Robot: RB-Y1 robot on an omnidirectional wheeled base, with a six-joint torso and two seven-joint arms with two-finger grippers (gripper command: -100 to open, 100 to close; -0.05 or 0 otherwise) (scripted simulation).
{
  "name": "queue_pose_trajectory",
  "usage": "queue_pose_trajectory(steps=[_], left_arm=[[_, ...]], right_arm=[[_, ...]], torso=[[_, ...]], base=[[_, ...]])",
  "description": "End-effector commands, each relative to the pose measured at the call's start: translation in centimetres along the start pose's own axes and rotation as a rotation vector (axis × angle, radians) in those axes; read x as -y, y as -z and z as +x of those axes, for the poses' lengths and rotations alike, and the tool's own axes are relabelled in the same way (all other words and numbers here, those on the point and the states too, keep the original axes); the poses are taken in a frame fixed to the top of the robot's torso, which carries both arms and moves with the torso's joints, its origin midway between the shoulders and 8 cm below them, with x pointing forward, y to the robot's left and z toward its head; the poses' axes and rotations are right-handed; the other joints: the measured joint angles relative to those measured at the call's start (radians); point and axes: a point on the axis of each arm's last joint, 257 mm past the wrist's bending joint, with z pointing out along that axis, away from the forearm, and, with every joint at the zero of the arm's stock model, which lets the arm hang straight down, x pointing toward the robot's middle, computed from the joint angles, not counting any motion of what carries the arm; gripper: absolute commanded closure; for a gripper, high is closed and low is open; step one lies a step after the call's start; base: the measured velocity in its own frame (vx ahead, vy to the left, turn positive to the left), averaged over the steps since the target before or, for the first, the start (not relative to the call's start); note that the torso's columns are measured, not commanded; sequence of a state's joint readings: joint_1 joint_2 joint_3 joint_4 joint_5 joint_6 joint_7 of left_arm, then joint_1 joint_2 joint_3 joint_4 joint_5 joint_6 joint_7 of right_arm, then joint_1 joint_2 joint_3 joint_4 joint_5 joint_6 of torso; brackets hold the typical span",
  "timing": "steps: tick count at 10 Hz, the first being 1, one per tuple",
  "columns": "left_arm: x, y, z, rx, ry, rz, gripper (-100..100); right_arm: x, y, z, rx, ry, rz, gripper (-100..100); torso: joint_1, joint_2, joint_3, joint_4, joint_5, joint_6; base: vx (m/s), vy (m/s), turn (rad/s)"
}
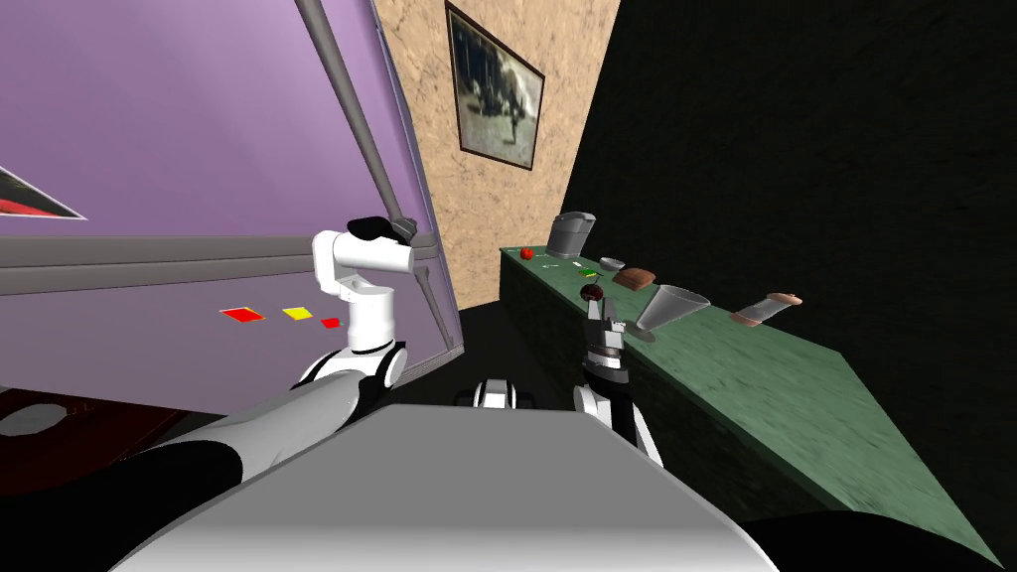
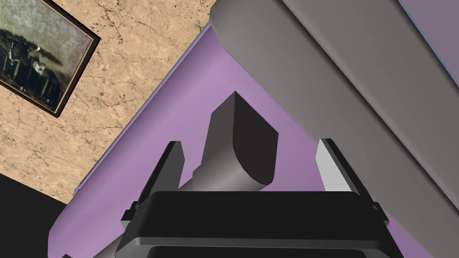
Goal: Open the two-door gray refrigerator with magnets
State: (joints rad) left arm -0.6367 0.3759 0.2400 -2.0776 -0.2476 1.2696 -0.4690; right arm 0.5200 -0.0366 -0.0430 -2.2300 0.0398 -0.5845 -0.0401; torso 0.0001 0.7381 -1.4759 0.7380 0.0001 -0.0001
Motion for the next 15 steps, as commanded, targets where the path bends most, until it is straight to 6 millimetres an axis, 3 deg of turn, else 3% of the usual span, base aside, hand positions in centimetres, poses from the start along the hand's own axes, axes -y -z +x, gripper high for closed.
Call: queue_pose_trajectory(steps=[1,3,4,6,11,15], left_arm=[[0.0,0.1,-0.5,0.006,-0.005,-0.008,-100],[0.1,0.2,-0.8,0.009,-0.005,-0.011,-100],[0.1,0.2,-0.8,0.009,-0.005,-0.012,100],[1.9,1.3,0.8,-0.04,-0.002,0.038,100],[4.4,3.1,3.1,-0.114,-0.001,0.106,100],[7.6,6.0,6.0,-0.208,-0.003,0.204,100]], right_arm=[[0.0,0.0,0.0,0.0,0.0,0.0,0],[0.0,0.0,0.0,0.0,0.0,0.0,0],[0.0,0.0,0.0,0.0,0.0,0.0,0],[0.0,0.0,0.0,0.0,0.0,0.0,0],[0.0,0.0,0.0,0.0,0.0,0.0,0],[0.0,0.0,0.0,0.0,0.0,-0.001,0]], torso=[[0.0,-0.001,0.0,0.0,0.0,0.0],[0.003,-0.004,-0.002,-0.001,0.0,0.0],[0.001,-0.002,-0.002,-0.001,0.0,0.0],[0.004,0.007,0.004,0.001,0.002,-0.001],[0.013,0.007,0.004,0.008,0.003,-0.011],[0.012,0.012,0.007,0.008,0.004,-0.009]], base=[[0.0,0.0,0.0],[0.057,0.04,-0.019],[0.008,0.006,-0.015],[-0.217,0.075,-0.057],[-0.3,0.07,-0.046],[-0.416,0.087,-0.043]])
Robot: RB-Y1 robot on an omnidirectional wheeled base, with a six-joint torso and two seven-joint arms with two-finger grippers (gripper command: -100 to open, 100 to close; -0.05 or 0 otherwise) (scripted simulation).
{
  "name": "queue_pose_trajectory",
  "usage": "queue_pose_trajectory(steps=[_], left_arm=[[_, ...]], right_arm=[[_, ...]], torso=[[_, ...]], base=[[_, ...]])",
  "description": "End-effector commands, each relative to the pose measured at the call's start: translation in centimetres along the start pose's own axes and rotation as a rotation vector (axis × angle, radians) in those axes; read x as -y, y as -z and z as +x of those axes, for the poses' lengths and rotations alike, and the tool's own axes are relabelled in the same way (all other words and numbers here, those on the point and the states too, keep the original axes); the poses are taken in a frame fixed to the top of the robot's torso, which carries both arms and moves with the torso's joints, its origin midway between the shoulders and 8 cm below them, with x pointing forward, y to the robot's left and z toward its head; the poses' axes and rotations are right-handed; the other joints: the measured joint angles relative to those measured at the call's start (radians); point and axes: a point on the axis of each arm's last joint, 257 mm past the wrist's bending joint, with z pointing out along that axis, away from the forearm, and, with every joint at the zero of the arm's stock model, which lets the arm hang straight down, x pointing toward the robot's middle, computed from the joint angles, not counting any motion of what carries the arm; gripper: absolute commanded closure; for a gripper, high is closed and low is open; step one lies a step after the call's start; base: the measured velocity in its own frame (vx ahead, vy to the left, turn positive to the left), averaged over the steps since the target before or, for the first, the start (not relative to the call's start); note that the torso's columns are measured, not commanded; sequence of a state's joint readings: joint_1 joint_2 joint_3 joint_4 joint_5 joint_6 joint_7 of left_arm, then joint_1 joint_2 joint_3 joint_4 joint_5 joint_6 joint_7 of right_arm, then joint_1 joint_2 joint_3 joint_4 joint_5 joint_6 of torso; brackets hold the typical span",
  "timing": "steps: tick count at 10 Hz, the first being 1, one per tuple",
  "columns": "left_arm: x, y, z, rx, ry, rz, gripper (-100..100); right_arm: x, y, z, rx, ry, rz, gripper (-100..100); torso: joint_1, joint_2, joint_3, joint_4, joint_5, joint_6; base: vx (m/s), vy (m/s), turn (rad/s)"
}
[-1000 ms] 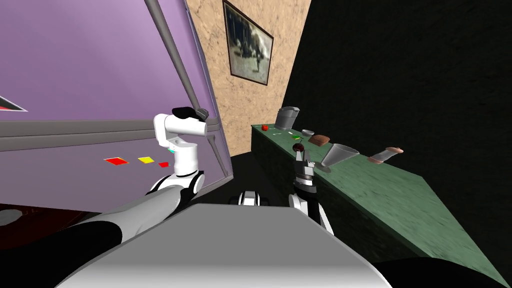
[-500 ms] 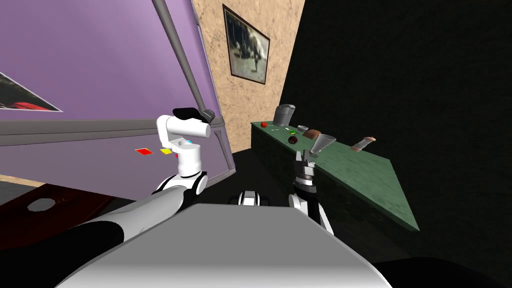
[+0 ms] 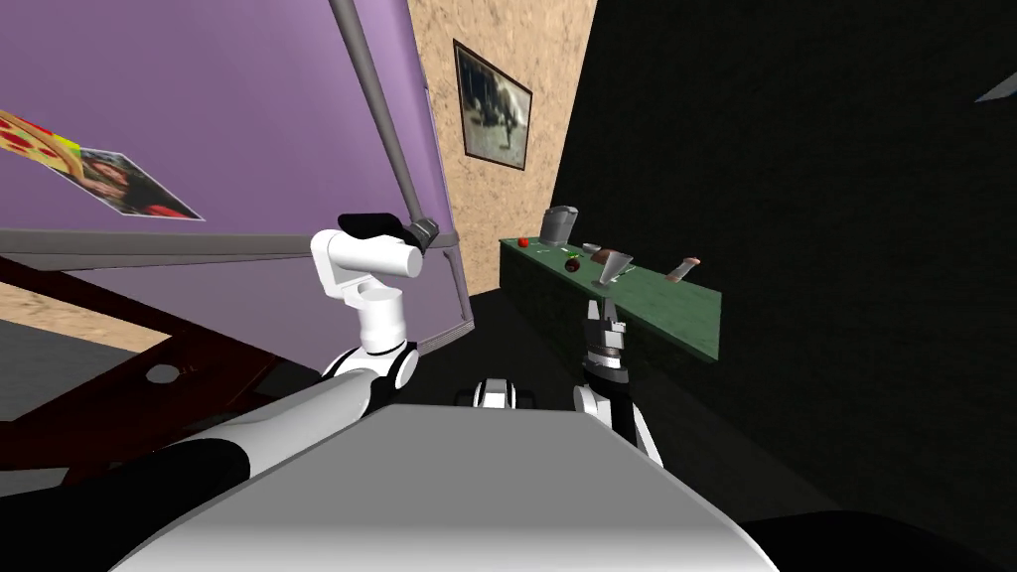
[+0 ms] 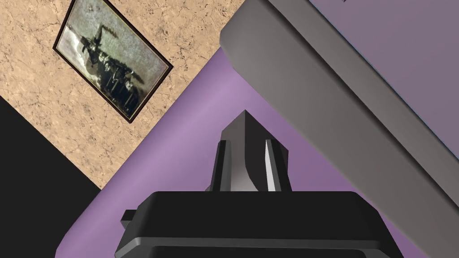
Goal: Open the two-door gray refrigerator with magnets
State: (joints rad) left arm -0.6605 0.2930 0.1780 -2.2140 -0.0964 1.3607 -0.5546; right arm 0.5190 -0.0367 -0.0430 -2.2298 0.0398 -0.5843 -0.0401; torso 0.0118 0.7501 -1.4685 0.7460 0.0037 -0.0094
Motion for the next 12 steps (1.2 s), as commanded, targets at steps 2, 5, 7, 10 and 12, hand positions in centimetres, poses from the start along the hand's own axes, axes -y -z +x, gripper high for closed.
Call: queue_pose_trajectory(steps=[2,5,7,10,12], left_arm=[[1.5,1.0,1.5,-0.044,-0.003,0.044,100],[2.7,2.3,3.6,-0.111,-0.001,0.08,100],[4.2,3.7,4.8,-0.155,0.002,0.129,100],[5.7,5.3,5.9,-0.197,0.001,0.179,100],[6.4,6.1,6.3,-0.217,0.0,0.206,100]], right_arm=[[0.0,0.0,0.0,0.0,0.0,0.0,0],[0.0,0.0,0.0,0.0,0.0,0.0,0],[0.0,0.0,0.0,0.0,0.0,0.0,0],[0.0,0.0,0.0,0.0,0.0,0.0,0],[0.0,0.0,0.0,0.0,0.0,0.0,0]], torso=[[-0.007,-0.002,-0.001,-0.001,-0.003,0.004],[-0.008,-0.01,-0.007,-0.006,-0.003,0.009],[-0.002,-0.009,-0.006,-0.003,-0.001,0.003],[0.002,-0.008,-0.006,-0.002,0.0,0.001],[0.0,-0.007,-0.005,0.0,0.0,0.0]], base=[[-0.353,0.041,-0.032],[-0.24,0.139,-0.061],[-0.258,0.181,-0.065],[-0.247,0.151,-0.045],[-0.248,0.124,-0.033]])
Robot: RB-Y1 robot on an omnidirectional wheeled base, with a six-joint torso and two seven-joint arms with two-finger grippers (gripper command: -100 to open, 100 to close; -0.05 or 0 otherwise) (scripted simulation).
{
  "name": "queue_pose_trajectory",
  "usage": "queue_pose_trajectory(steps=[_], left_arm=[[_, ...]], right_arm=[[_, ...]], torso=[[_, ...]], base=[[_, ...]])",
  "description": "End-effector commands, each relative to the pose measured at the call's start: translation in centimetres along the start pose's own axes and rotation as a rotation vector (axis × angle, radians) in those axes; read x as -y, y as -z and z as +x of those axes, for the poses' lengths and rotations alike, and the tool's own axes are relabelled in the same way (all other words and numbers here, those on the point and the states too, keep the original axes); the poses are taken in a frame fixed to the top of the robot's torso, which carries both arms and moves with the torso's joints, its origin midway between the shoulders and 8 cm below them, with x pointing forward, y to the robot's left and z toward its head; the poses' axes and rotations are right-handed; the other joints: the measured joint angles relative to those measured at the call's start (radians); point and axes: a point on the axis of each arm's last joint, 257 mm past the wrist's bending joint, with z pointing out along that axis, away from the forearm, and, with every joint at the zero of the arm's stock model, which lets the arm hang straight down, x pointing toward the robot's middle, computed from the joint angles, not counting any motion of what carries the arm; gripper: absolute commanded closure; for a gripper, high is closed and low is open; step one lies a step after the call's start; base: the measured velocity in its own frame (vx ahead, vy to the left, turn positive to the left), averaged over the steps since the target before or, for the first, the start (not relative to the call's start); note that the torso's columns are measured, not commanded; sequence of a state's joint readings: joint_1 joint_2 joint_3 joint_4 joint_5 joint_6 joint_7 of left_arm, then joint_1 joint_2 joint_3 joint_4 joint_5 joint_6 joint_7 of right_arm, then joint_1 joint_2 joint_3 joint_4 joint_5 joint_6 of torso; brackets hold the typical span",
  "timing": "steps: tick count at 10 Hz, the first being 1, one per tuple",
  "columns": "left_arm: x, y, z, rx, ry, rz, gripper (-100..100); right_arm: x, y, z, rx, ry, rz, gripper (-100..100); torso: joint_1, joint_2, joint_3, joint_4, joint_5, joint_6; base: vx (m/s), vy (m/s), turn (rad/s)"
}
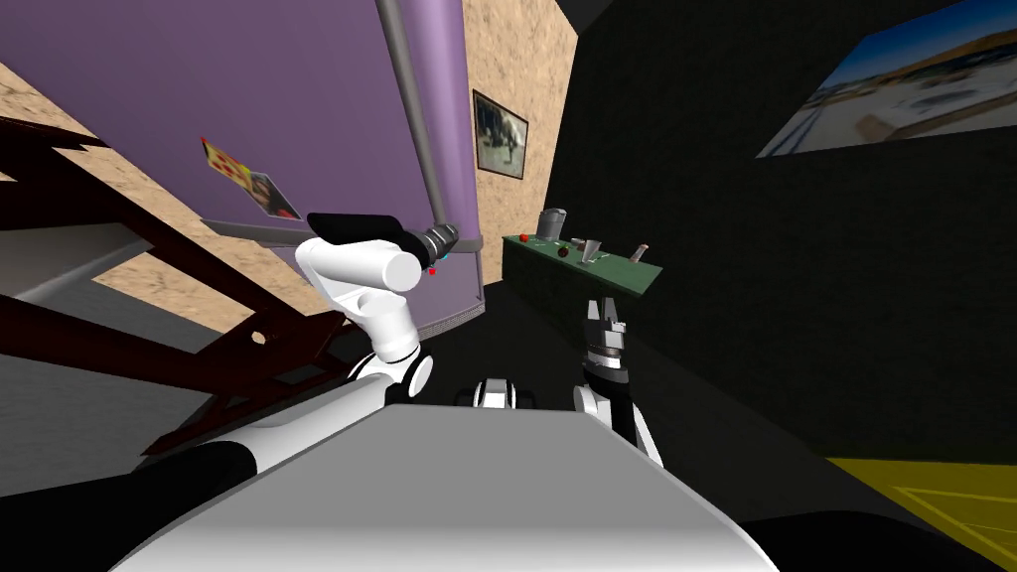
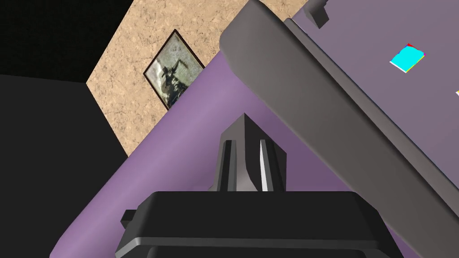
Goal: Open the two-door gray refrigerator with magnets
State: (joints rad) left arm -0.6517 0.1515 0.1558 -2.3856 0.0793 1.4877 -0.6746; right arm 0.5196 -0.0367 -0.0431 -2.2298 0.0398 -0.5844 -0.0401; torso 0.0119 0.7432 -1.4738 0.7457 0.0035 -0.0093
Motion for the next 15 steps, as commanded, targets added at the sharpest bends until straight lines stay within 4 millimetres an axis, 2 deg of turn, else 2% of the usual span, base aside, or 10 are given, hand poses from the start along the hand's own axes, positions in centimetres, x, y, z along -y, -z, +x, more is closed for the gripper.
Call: queue_pose_trajectory(steps=[1,3,4,5,6,7,8,14,15], left_arm=[[1.0,0.7,-0.2,0.002,-0.004,0.035,100],[2.6,1.9,1.0,-0.036,-0.011,0.088,100],[2.6,1.9,1.0,-0.036,-0.011,0.088,100],[3.5,2.6,1.6,-0.054,-0.015,0.116,100],[3.5,2.6,1.6,-0.054,-0.015,0.116,100],[2.9,2.3,2.6,-0.084,-0.013,0.095,100],[3.2,2.2,3.4,-0.114,-0.014,0.11,100],[4.8,2.3,4.5,-0.168,-0.018,0.176,100],[4.8,2.3,4.5,-0.168,-0.018,0.176,100]], right_arm=[[0.0,0.0,0.0,0.0,0.0,0.0,0],[0.0,0.0,0.0,0.0,0.0,0.0,0],[0.0,0.0,0.0,0.0,0.0,0.0,0],[0.0,0.0,0.0,0.0,0.0,0.0,0],[0.0,0.0,0.0,0.0,0.0,0.0,0],[0.0,0.0,0.0,0.0,0.0,0.0,0],[0.0,0.0,0.0,0.0,0.0,0.0,0],[0.0,0.0,0.0,0.0,0.0,0.0,0],[0.0,0.0,0.0,0.0,0.0,0.0,0]], torso=[[0.0,0.002,0.001,0.0,0.0,0.001],[0.004,0.0,-0.001,0.002,0.0,0.0],[0.003,0.003,0.002,0.0,0.001,0.001],[0.001,0.002,0.001,0.002,0.0,0.0],[-0.002,0.003,0.001,0.004,-0.002,0.001],[-0.004,0.001,0.0,0.003,-0.002,0.002],[-0.008,-0.005,-0.003,0.0,-0.004,0.004],[-0.003,-0.005,-0.003,-0.002,-0.001,0.004],[0.004,-0.004,-0.004,-0.001,0.001,0.002]], base=[[-0.204,0.119,-0.027],[-0.231,0.177,-0.058],[-0.242,0.137,-0.024],[-0.234,0.11,-0.03],[-0.184,0.097,-0.013],[-0.075,0.034,-0.027],[-0.128,0.115,-0.063],[-0.188,0.168,-0.054],[-0.173,0.197,-0.067]])
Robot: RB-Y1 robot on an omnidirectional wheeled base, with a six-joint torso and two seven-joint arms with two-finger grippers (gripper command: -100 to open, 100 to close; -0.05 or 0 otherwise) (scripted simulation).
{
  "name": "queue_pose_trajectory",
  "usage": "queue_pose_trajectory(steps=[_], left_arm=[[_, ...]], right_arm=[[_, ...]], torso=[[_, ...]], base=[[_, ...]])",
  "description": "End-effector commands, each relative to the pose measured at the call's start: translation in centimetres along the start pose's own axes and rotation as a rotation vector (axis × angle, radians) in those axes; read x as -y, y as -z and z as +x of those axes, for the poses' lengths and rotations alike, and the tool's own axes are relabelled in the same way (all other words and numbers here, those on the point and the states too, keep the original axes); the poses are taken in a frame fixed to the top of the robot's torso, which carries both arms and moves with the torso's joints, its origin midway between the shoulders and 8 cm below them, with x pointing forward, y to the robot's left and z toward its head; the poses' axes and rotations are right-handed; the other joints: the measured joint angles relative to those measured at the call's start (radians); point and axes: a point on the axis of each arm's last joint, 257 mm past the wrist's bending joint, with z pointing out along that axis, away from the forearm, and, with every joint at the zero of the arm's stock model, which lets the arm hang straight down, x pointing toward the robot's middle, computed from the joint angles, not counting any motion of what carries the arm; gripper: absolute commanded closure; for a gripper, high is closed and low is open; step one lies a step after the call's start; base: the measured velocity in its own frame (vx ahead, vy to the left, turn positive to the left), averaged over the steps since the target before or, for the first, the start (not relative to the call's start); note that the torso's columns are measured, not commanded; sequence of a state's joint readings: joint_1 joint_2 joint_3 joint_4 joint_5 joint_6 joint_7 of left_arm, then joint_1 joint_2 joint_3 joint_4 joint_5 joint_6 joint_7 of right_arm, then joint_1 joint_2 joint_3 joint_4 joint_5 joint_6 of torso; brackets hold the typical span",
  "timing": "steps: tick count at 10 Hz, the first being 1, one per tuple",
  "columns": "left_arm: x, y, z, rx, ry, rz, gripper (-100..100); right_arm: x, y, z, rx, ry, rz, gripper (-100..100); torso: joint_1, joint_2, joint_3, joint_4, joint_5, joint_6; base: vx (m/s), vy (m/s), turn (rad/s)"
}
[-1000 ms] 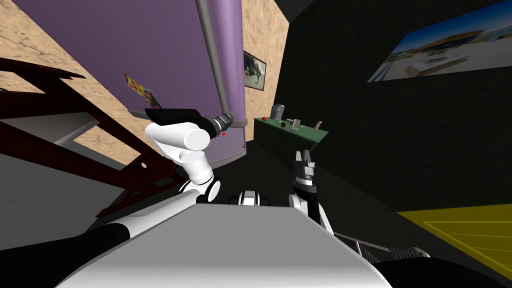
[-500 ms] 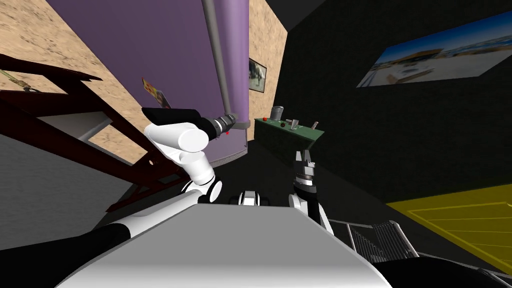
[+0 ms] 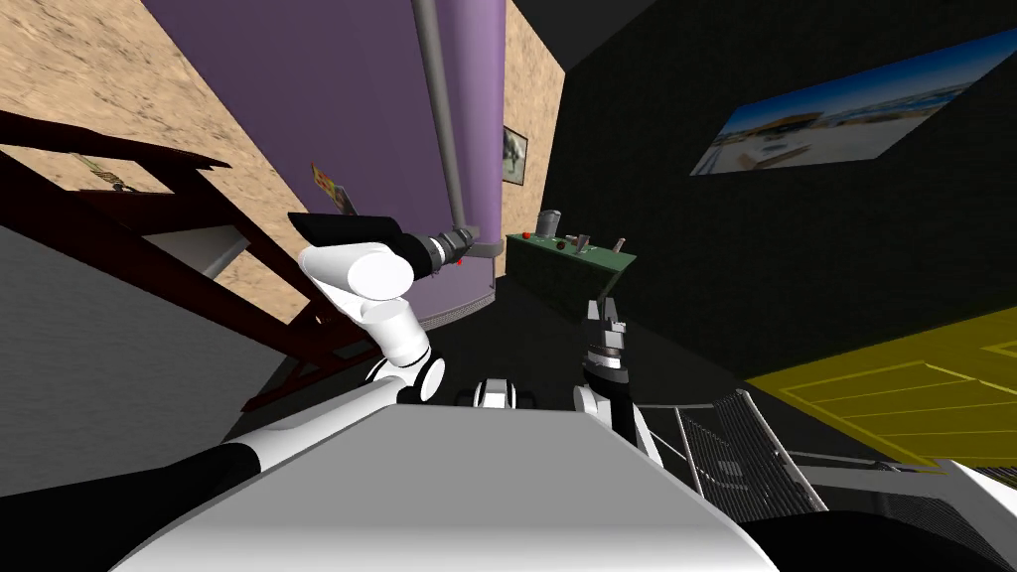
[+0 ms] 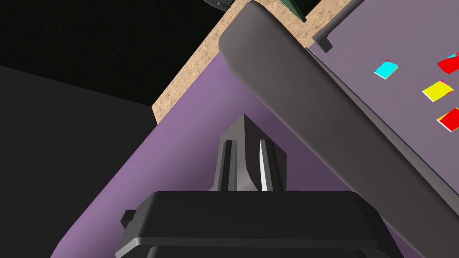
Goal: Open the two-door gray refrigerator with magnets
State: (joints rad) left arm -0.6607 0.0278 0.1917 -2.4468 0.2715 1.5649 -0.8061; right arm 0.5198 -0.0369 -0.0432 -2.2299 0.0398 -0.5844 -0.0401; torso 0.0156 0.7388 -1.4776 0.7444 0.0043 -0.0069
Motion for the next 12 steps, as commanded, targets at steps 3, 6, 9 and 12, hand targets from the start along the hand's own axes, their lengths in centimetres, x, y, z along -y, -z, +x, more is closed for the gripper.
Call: queue_pose_trajectory(steps=[3,6,9,12], left_arm=[[1.6,0.0,-0.1,-0.016,-0.009,0.065,100],[2.8,-0.1,0.4,-0.047,-0.013,0.115,100],[3.9,-0.5,1.2,-0.103,-0.015,0.101,-100],[5.8,-0.4,0.5,-0.11,-0.024,0.107,-100]], right_arm=[[0.0,0.0,0.0,0.0,0.0,0.0,0],[0.0,0.0,0.0,0.0,0.0,0.0,0],[0.0,0.0,0.0,0.0,0.0,0.001,0],[0.0,0.0,0.0,0.0,0.0,0.0,0]], torso=[[0.003,0.001,0.0,0.002,0.002,-0.003],[0.003,0.004,0.002,0.004,0.002,-0.004],[-0.005,-0.005,-0.003,0.0,0.0,-0.002],[-0.019,-0.006,-0.003,-0.006,-0.006,0.007]], base=[[-0.192,0.185,-0.063],[-0.226,0.166,-0.039],[-0.084,0.061,-0.009],[0.035,-0.028,0.022]])
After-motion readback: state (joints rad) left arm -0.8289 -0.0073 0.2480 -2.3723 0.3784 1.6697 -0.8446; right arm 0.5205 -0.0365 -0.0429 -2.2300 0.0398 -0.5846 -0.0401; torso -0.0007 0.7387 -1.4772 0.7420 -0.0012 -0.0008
